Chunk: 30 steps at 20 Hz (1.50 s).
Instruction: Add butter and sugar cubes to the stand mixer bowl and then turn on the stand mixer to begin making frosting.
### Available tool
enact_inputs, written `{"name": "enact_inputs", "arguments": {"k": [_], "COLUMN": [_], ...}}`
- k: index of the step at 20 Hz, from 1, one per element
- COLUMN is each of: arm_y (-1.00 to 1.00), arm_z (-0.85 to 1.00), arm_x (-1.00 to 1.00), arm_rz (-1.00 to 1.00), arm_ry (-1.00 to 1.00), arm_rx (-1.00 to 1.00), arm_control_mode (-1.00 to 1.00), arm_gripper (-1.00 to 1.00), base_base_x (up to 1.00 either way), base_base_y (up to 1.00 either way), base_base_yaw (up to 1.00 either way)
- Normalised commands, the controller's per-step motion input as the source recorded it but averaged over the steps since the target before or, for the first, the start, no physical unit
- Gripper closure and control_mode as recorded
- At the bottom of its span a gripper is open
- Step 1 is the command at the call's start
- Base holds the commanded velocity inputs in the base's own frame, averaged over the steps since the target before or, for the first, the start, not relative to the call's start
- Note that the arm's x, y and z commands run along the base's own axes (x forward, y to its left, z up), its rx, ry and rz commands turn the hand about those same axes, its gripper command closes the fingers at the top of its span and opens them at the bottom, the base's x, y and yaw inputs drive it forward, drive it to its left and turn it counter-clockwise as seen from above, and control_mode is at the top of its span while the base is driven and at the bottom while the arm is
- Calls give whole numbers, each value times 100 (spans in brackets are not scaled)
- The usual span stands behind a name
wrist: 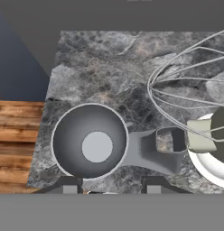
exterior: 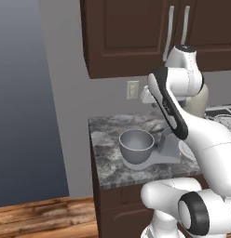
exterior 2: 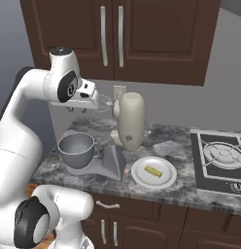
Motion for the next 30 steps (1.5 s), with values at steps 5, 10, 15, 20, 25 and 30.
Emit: {"name": "enact_inputs", "arguments": {"k": [5,10,15,20,25,30], "arm_y": [0,0,0,0,0,0], "arm_z": [0,0,0,0,0,0], "arm_x": [0,0,0,0,0,0], "arm_rz": [0,0,0,0,0,0], "arm_ry": [0,0,0,0,0,0], "arm_rx": [0,0,0,0,0,0], "arm_control_mode": [100,100,100,100,100,100], "arm_gripper": [-100,-100,-100,-100,-100,-100], "base_base_x": [1,3,0,12,25,35], "base_base_y": [24,44,29,31,34,26], "base_base_yaw": [0,0,0,0,0,0]}}
